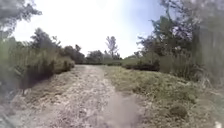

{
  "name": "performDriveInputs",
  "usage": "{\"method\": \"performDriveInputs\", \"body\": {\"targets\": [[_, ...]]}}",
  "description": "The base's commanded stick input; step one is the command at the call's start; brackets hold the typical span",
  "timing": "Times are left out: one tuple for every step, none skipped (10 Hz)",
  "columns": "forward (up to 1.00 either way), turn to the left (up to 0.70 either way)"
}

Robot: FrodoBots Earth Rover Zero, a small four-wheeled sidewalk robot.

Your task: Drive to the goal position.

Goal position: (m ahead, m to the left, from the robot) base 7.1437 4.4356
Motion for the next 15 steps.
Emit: {"method": "performDriveInputs", "body": {"targets": [[0.70, 0.00], [0.70, 0.00], [0.70, 0.00], [0.70, 0.00], [0.70, 0.00], [0.70, 0.00], [0.70, 0.00], [0.70, 0.00], [0.70, 0.18], [0.70, 0.35], [0.70, 0.35], [0.70, 0.35], [0.70, 0.35], [0.70, 0.33], [0.70, 0.04]]}}
